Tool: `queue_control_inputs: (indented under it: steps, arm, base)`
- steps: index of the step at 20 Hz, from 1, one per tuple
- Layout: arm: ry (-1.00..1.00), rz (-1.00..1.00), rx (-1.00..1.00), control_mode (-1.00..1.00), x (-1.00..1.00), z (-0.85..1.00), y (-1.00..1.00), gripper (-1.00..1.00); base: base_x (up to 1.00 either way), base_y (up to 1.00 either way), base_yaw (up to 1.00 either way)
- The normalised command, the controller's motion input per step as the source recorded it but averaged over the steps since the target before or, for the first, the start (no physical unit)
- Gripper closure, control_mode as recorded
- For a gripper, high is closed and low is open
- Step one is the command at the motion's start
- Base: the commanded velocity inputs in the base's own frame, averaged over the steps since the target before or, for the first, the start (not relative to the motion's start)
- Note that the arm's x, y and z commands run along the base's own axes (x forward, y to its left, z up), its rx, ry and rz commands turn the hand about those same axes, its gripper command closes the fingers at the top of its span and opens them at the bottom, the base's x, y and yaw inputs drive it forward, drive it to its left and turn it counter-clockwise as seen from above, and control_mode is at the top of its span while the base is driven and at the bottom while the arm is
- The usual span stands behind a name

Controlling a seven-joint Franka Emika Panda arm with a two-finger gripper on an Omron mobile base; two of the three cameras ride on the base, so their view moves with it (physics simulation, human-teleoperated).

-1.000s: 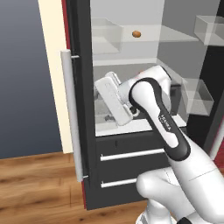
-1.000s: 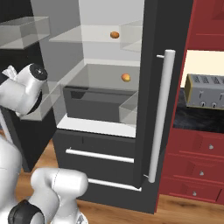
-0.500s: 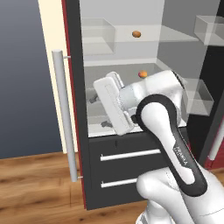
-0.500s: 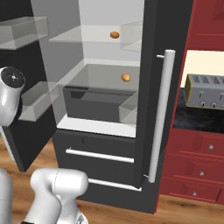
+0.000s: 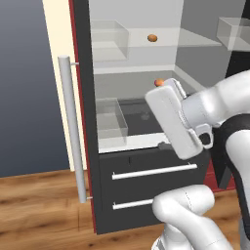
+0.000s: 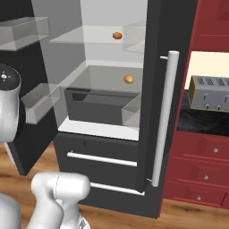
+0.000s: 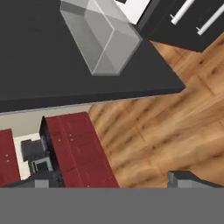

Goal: Retrieve the tangerine and mango from the fridge and place them into the bowl on the dining table.

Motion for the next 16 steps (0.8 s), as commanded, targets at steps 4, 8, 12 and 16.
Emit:
queue_control_inputs:
  steps: [4,8,12,16]
  arm:
    - [0.0,0.01,-0.39,-1.0,-0.11,0.0,-1.0,-1.0]
    - [0.0,0.08,-0.25,-1.0,0.0,0.0,-0.61,-1.0]
    - [0.0,0.12,-0.21,-1.0,0.0,-0.02,-0.44,-1.0]
    - [0.0,0.12,-0.1,-1.0,0.0,-0.03,-0.31,-1.0]
  base:
    - [0.0,0.0,0.0]
    - [0.0,0.0,0.0]
    - [0.0,0.0,0.0]
    - [0.0,0.0,0.0]
